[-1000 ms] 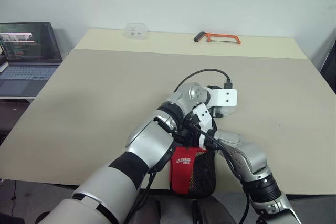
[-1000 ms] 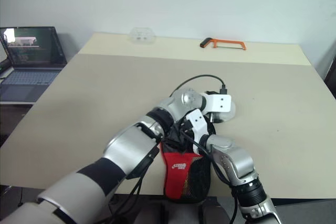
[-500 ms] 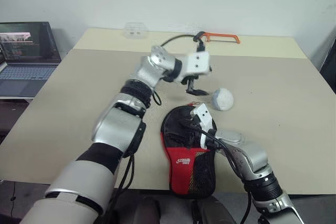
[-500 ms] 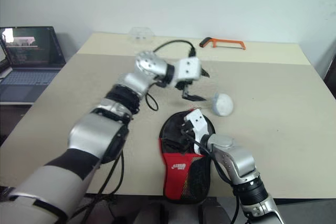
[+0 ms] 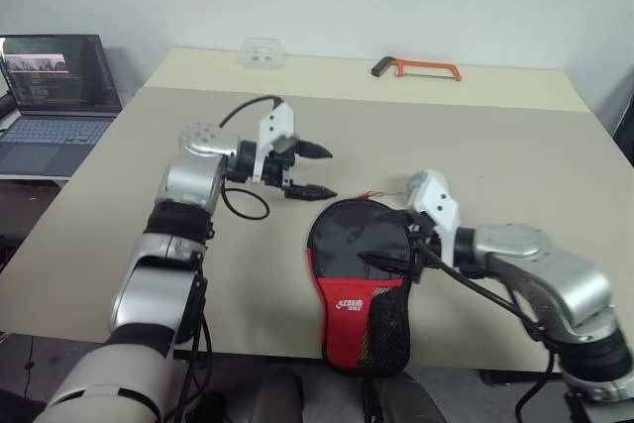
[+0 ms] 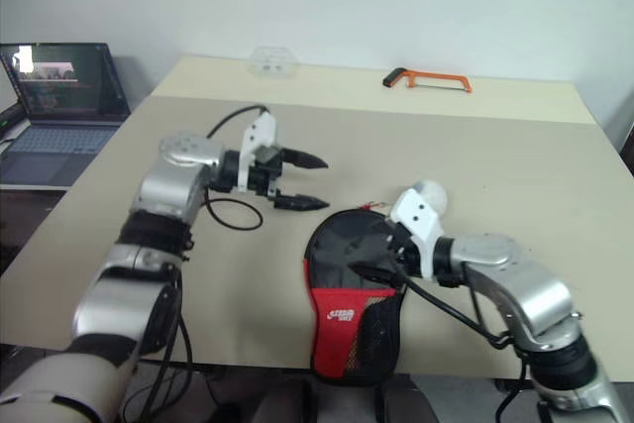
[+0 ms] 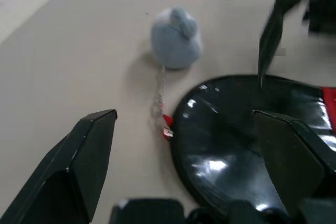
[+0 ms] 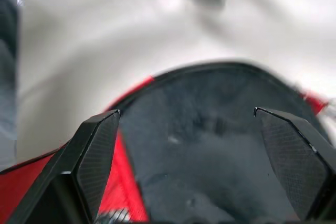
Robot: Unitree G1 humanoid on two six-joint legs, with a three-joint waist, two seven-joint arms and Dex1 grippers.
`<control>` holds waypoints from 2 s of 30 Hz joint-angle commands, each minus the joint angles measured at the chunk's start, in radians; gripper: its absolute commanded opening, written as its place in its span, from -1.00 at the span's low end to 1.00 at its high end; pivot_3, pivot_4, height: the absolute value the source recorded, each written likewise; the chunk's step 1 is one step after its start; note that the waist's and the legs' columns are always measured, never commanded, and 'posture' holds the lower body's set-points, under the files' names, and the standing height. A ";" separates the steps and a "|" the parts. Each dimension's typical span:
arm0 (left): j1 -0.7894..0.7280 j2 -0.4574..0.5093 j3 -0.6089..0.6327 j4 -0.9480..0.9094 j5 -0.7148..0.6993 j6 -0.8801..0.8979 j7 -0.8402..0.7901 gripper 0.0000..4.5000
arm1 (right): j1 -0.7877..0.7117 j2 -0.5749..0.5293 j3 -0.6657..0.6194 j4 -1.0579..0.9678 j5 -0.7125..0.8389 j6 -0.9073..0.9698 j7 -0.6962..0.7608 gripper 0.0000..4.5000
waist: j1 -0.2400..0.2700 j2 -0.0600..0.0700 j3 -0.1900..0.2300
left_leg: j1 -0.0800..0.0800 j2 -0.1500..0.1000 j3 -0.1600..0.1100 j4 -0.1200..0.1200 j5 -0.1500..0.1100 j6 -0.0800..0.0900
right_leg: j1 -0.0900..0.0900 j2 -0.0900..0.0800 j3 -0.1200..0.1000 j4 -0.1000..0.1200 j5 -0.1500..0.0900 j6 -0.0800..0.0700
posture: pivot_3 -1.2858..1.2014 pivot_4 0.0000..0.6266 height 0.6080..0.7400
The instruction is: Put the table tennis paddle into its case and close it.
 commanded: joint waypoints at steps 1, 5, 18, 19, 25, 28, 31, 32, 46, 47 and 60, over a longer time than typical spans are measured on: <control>0.071 -0.029 -0.014 -0.181 -0.048 0.106 0.074 0.99 | -0.050 -0.081 -0.136 -0.004 0.045 -0.005 0.032 1.00 | 0.001 0.000 0.000 | 0.000 0.000 0.000 0.001 0.000 0.000 | 0.000 0.000 0.000 0.000 0.000 0.000 | 0.03 -0.52 1.00; 0.164 -0.077 -0.063 -0.283 -0.036 0.148 0.164 0.99 | -0.113 -0.106 -0.179 0.125 -0.012 -0.066 -0.019 1.00 | 0.001 0.000 0.000 | 0.001 0.000 0.000 0.004 0.000 0.000 | 0.002 0.000 0.000 0.002 -0.001 0.002 | 0.03 -0.52 1.00; 0.344 -0.204 -0.186 -0.244 0.099 0.095 0.533 0.99 | -0.200 -0.085 -0.044 0.488 -0.153 -0.188 -0.018 1.00 | 0.001 0.002 0.000 | 0.002 -0.001 0.003 0.005 -0.001 0.002 | 0.002 0.000 0.004 0.001 0.002 0.000 | 0.03 -0.52 1.00; 0.351 -0.209 -0.190 -0.240 0.103 0.088 0.547 0.99 | -0.204 -0.082 -0.037 0.502 -0.161 -0.203 -0.012 1.00 | 0.001 0.002 0.000 | 0.002 -0.001 0.003 0.006 -0.001 0.002 | 0.002 0.000 0.004 0.002 0.002 0.000 | 0.03 -0.52 1.00; 0.374 -0.203 -0.215 -0.278 0.095 0.101 0.548 0.99 | -0.212 -0.076 -0.006 0.534 -0.194 -0.238 0.015 1.00 | 0.001 0.005 -0.002 | 0.003 -0.001 0.003 0.005 -0.001 0.002 | 0.003 0.000 0.004 0.002 0.002 0.000 | 0.03 -0.52 1.00; 0.382 -0.195 -0.223 -0.295 0.090 0.108 0.543 0.99 | -0.217 -0.073 -0.002 0.542 -0.212 -0.253 0.016 1.00 | 0.001 0.005 -0.002 | 0.003 -0.001 0.003 0.005 -0.001 0.002 | 0.003 0.000 0.004 0.001 0.002 0.000 | 0.03 -0.52 1.00; 0.380 -0.194 -0.223 -0.298 0.087 0.114 0.549 0.99 | -0.232 -0.056 0.027 0.581 -0.248 -0.280 0.015 1.00 | 0.000 0.005 -0.002 | 0.003 -0.001 0.003 0.005 -0.001 0.002 | 0.003 0.000 0.004 0.001 0.002 0.000 | 0.03 -0.52 1.00; 0.378 -0.195 -0.224 -0.296 0.087 0.113 0.551 0.99 | -0.237 -0.047 0.040 0.597 -0.262 -0.290 0.014 1.00 | 0.000 0.005 -0.002 | 0.003 -0.001 0.003 0.005 -0.001 0.002 | 0.003 0.000 0.004 0.001 0.002 0.000 | 0.03 -0.52 1.00; 0.328 -0.287 -0.221 -0.212 0.054 0.130 0.568 0.99 | -0.305 0.075 0.143 0.909 -0.424 -0.499 0.027 1.00 | 0.004 0.006 -0.003 | 0.004 -0.001 0.003 0.006 -0.001 0.002 | 0.004 0.000 0.004 0.001 0.002 0.000 | 0.03 -0.52 1.00; 0.323 -0.288 -0.222 -0.204 0.060 0.125 0.569 0.99 | -0.311 0.082 0.141 0.932 -0.431 -0.510 0.029 1.00 | 0.004 0.006 -0.003 | 0.004 -0.001 0.003 0.006 -0.001 0.002 | 0.005 0.000 0.004 0.001 0.002 0.000 | 0.03 -0.52 1.00; 0.321 -0.262 -0.224 -0.205 0.066 0.108 0.554 1.00 | -0.429 0.179 0.098 1.252 -0.510 -0.631 -0.080 0.83 | 0.001 0.007 -0.004 | 0.006 -0.001 0.004 0.005 -0.001 0.002 | 0.005 0.000 0.004 0.001 0.002 0.000 | 0.03 -0.52 1.00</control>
